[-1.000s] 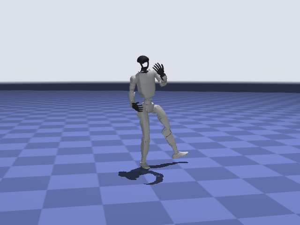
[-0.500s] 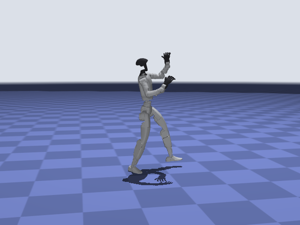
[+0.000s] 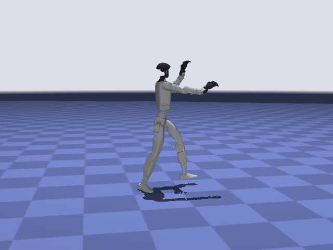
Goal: Kungfu
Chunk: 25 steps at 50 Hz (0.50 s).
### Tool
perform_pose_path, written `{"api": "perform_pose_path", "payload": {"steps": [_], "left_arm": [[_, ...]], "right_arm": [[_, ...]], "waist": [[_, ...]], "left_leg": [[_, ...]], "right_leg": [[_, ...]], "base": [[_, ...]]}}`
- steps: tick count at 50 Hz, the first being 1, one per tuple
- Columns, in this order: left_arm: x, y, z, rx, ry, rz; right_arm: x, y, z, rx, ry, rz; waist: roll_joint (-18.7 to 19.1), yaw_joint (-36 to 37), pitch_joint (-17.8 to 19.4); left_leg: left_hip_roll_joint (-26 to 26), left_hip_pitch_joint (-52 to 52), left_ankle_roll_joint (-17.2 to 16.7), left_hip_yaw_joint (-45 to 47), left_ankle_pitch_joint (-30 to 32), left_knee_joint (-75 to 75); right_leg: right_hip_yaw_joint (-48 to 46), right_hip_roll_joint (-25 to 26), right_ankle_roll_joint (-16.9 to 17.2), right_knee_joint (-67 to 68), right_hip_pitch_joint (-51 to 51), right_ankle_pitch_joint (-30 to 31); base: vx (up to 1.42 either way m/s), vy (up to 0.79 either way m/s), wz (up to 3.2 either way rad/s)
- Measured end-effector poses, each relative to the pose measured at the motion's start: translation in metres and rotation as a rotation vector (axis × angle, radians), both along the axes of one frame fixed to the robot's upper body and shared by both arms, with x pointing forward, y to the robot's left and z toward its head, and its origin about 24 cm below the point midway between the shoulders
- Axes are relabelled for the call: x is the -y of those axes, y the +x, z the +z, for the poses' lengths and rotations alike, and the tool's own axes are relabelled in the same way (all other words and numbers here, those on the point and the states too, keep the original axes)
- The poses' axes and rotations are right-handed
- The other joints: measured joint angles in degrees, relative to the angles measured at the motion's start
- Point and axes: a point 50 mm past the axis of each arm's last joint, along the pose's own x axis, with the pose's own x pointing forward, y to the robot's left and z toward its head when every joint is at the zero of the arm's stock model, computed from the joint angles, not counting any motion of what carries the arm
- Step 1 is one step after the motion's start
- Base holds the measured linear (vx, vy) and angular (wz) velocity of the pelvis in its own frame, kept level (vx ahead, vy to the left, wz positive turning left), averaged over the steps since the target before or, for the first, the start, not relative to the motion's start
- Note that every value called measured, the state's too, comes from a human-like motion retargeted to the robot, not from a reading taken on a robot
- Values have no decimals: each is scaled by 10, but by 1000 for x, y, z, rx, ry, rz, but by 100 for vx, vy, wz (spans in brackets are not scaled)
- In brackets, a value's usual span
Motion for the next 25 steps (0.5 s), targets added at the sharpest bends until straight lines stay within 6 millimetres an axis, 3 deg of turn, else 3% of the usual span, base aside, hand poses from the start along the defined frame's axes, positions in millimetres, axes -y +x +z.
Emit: {"api": "perform_pose_path", "payload": {"steps": [3, 7, 10, 12, 14, 16, 18, 20, 21, 22, 25], "left_arm": [[-9, 5, -19, -39, -58, -10], [-2, 15, -61, -148, -78, -101], [7, 26, -95, -227, 3, -73], [10, 37, -113, -264, 74, 4], [4, 49, -121, -293, 98, 101], [-9, 63, -123, -317, 55, 198], [-28, 78, -122, -344, -27, 301], [-49, 94, -124, -372, -87, 440], [-61, 101, -126, -380, -96, 528], [-73, 108, -128, -386, -102, 621], [-109, 122, -136, -410, -84, 931]], "right_arm": [[-14, 0, 6, 11, 180, 103], [-30, 0, -2, -57, 543, 282], [-47, -1, -20, -221, 902, 546], [-59, -9, -42, -365, 1087, 805], [-69, -23, -64, -463, 1225, 1060], [-73, -41, -91, -524, 1334, 1210], [-69, -63, -123, -569, 1410, 1218], [-61, -92, -159, -585, 1455, 1131], [-54, -110, -178, -596, 1461, 1061], [-46, -130, -196, -606, 1466, 992], [-14, -199, -240, -648, 1495, 784]], "waist": [[0, -5, 7], [5, -18, 2], [15, -37, -10], [25, -73, -14], [49, -115, -21], [78, -153, -24], [93, -181, -12], [105, -203, -2], [105, -212, 6], [107, -225, 14], [120, -285, 47]], "left_leg": [[17, -14, -3, -1, -16, 30], [27, -5, 10, 1, -25, 38], [3, 33, 43, 14, -50, 23], [-60, 83, 74, 21, -67, 0], [-80, 111, 90, -3, -67, -20], [-73, 128, 91, -39, -64, -27], [-75, 158, 92, -52, -68, -30], [-97, 200, 112, -39, -65, -51], [-123, 232, 127, -25, -59, -78], [-143, 261, 138, -19, -54, -99], [-168, 324, 148, -44, -51, -124]], "right_leg": [[-10, 5, 0, 9, -13, 33], [-17, 14, 0, 19, -19, 131], [24, -18, 0, 60, -19, 243], [87, -61, 0, 112, -11, 297], [154, -22, 0, 178, -46, 243], [240, 83, 0, 237, -102, 160], [310, 157, 0, 268, -143, 104], [340, 148, 0, 261, -175, 82], [342, 118, -6, 250, -190, 77], [337, 98, -20, 234, -205, 76], [307, 102, -91, 145, -238, 111]], "base": [[16, -1, -50], [33, 11, -20], [59, 49, 30], [68, 68, 121], [43, 20, 108], [38, -12, 84], [40, -5, 49], [35, 49, -7], [31, 70, -6], [30, 50, 19], [30, 13, 67]]}}
